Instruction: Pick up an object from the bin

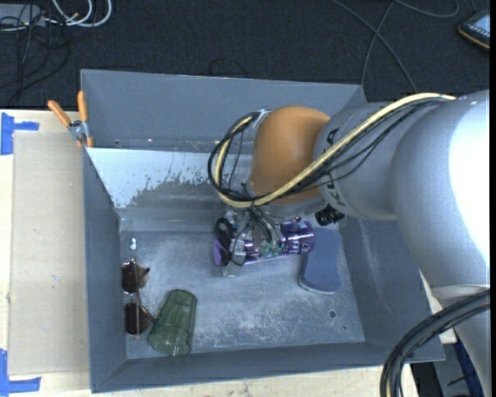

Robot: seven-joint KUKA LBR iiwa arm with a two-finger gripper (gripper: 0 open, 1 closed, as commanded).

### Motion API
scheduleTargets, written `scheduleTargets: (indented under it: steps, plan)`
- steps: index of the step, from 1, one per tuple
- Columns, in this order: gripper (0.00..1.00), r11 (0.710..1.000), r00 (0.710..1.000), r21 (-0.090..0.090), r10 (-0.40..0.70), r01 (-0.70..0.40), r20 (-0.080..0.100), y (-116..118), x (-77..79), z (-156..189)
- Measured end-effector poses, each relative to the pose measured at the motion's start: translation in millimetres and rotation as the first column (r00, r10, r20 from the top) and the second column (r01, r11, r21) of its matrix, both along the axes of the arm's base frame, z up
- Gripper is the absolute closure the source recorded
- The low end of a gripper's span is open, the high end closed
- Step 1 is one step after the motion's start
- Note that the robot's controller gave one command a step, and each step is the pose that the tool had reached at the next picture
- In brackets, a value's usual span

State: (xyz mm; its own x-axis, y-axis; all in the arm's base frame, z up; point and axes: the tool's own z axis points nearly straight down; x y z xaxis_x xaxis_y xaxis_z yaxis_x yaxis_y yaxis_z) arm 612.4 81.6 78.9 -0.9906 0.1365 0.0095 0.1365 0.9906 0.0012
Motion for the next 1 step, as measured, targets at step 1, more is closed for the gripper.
scheduleTargets:
  steps: [1]
  plan:
    - [1.00,1.000,1.000,0.000,-0.001,0.001,0.003,0.0,0.7,13.1]
